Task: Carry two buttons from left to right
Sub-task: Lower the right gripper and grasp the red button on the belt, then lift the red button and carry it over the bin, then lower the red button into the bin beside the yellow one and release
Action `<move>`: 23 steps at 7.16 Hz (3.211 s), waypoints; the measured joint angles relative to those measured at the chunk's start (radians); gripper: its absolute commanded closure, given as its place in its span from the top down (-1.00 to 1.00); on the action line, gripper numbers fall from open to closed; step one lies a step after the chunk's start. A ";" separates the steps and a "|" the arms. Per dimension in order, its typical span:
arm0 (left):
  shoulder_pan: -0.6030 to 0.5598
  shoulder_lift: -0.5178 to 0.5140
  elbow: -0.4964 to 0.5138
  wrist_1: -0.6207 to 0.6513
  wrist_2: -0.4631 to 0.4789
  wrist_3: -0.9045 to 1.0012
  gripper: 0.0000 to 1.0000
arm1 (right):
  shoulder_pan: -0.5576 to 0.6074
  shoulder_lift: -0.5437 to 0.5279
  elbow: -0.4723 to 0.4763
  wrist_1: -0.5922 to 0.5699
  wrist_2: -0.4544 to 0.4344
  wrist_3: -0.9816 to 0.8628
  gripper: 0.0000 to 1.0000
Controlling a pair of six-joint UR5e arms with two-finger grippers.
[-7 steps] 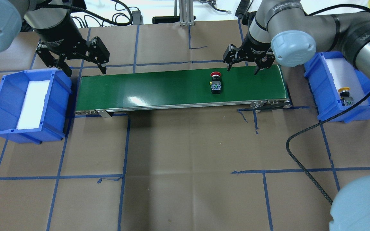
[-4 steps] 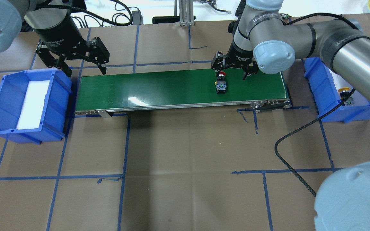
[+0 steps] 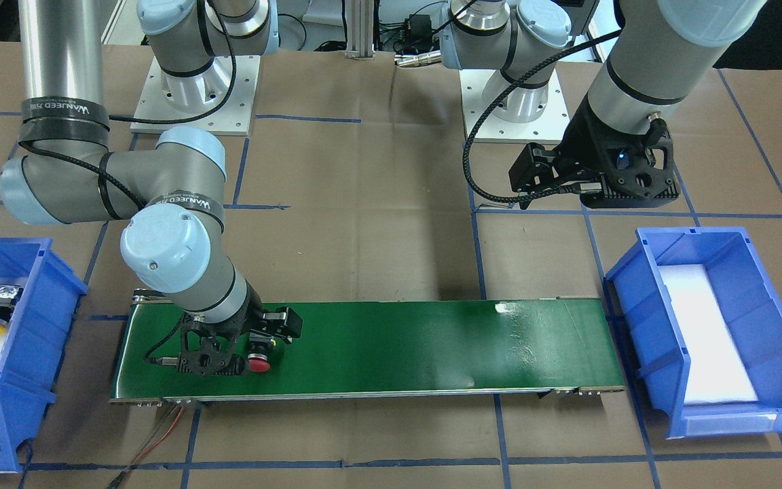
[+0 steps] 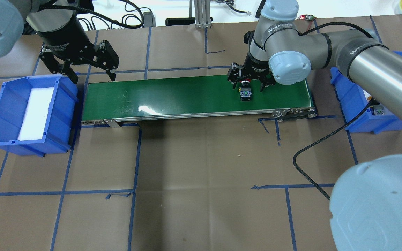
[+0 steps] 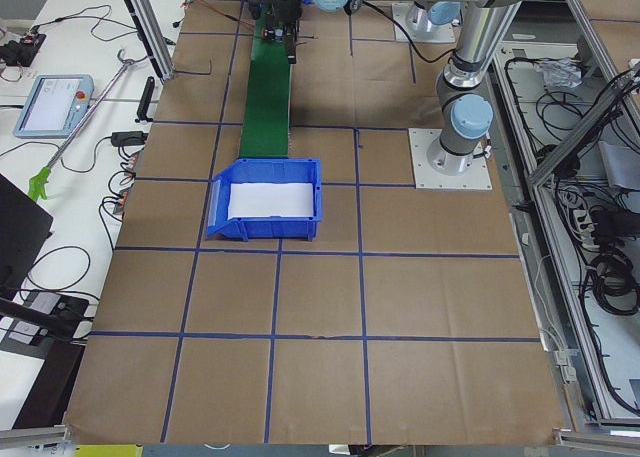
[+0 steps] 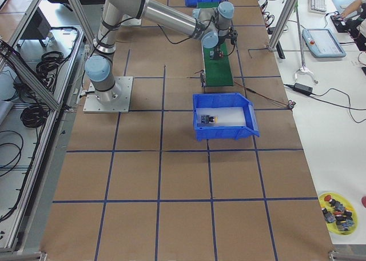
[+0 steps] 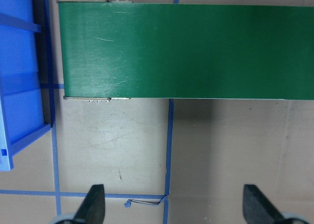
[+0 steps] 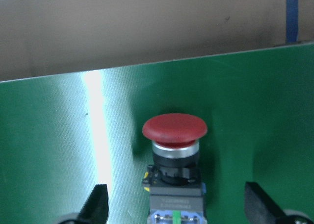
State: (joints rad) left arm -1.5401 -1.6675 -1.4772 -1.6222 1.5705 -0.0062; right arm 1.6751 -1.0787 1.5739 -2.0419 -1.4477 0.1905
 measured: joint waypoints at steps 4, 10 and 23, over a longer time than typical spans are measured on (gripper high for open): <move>0.000 0.000 0.000 -0.001 -0.001 0.000 1.00 | -0.025 -0.029 -0.015 0.162 -0.060 -0.084 -0.89; 0.000 0.001 -0.001 -0.001 -0.003 0.000 1.00 | -0.403 -0.152 -0.165 0.177 -0.182 -0.636 -0.89; 0.000 0.000 -0.002 -0.001 -0.001 -0.001 1.00 | -0.577 0.087 -0.075 -0.045 -0.167 -0.872 0.99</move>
State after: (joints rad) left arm -1.5401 -1.6672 -1.4787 -1.6230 1.5693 -0.0075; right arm 1.0976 -0.9916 1.4986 -2.0872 -1.6144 -0.6813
